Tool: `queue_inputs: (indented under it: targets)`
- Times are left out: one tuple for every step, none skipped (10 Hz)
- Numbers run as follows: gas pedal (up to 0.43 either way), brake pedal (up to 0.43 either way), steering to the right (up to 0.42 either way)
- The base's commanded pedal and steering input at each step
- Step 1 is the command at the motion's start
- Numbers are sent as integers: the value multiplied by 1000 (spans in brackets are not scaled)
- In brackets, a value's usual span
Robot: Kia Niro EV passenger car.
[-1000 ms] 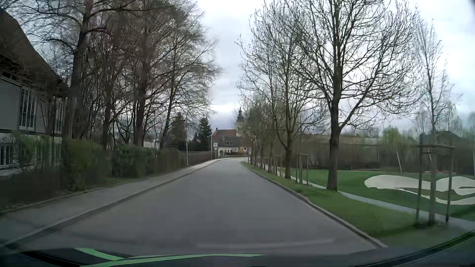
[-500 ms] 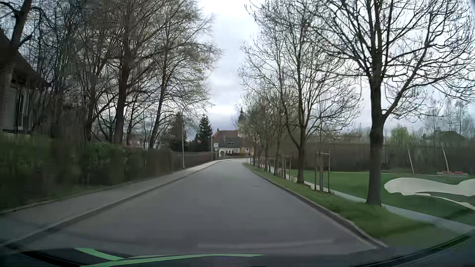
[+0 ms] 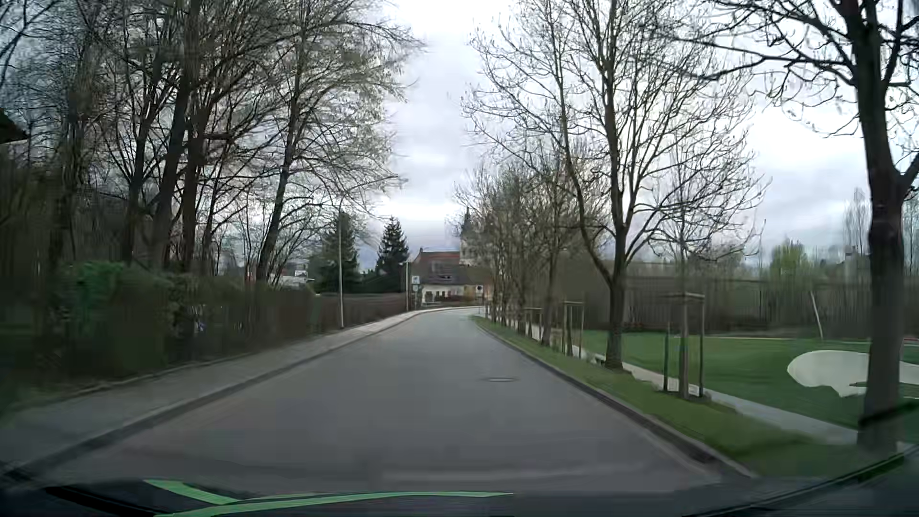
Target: Follow the waypoints while adhering to traffic rules and regulations
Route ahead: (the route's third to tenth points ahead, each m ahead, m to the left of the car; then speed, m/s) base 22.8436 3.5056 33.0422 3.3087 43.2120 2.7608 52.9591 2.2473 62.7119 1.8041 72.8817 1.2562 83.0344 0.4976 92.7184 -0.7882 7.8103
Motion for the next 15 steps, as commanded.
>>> queue_inputs:
  targets:
    - [8,0,2]
    - [8,0,1]
    - [8,0,0]
    - [8,0,0]
    - [8,0,-1]
    - [8,0,-1]
    - [20,0,-2]
    - [20,0,-3]
    - [20,0,-3]
    - [20,0,-3]
    - [20,0,-3]
    - [20,0,-3]
    - [20,0,-3]
    - [20,0,-3]
    - [20,0,-3]
